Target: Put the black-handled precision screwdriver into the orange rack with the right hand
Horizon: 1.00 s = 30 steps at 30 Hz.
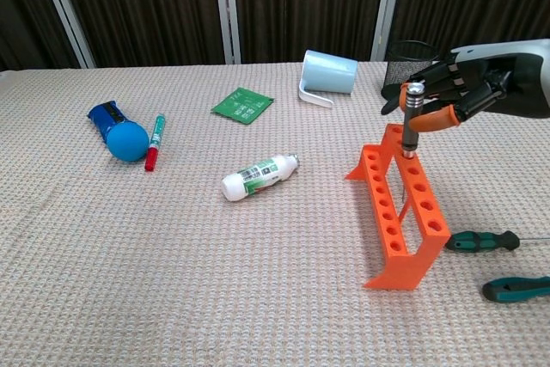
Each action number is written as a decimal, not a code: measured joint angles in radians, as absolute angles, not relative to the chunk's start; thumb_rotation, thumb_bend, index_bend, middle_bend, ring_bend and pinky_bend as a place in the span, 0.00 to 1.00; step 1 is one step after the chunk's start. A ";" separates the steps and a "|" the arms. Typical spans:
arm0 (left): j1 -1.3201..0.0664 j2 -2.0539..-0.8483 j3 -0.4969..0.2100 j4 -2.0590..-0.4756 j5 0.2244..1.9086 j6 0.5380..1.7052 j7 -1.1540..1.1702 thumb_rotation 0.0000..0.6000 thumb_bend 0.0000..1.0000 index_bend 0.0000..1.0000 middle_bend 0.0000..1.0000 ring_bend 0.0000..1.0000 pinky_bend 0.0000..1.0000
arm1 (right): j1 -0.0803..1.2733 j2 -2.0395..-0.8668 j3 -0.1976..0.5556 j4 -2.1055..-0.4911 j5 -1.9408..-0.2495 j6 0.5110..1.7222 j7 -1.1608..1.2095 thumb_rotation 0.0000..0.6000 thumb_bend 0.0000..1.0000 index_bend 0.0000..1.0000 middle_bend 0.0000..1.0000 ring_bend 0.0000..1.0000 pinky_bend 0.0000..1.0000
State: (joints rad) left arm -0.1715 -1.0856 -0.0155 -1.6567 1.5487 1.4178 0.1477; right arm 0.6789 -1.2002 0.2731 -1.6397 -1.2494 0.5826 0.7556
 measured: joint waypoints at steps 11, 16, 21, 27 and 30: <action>-0.171 -1.087 -0.015 -1.653 1.545 1.416 0.147 1.00 0.15 0.24 0.07 0.03 0.00 | 0.684 -1.207 0.267 -1.645 -1.240 0.587 0.747 1.00 0.39 0.63 0.25 0.00 0.02; -0.172 -1.088 -0.015 -1.652 1.546 1.416 0.146 1.00 0.15 0.24 0.07 0.03 0.00 | 0.685 -1.213 0.264 -1.641 -1.237 0.587 0.746 1.00 0.39 0.63 0.25 0.00 0.02; -0.172 -1.089 -0.015 -1.649 1.545 1.415 0.144 1.00 0.15 0.24 0.07 0.03 0.00 | 0.686 -1.222 0.260 -1.630 -1.233 0.586 0.748 1.00 0.39 0.63 0.25 0.00 0.02; -0.173 -1.092 -0.014 -1.646 1.545 1.412 0.142 1.00 0.15 0.24 0.07 0.03 0.00 | 0.687 -1.227 0.258 -1.626 -1.233 0.584 0.752 1.00 0.39 0.63 0.25 0.00 0.02; -0.173 -1.092 -0.014 -1.645 1.544 1.412 0.140 1.00 0.15 0.24 0.07 0.03 0.00 | 0.686 -1.231 0.258 -1.620 -1.231 0.585 0.755 1.00 0.39 0.63 0.25 0.00 0.02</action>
State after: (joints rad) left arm -0.1728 -1.0916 -0.0140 -1.6448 1.5444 1.4124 0.1401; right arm 0.6856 -1.2308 0.2579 -1.6198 -1.2312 0.5848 0.7547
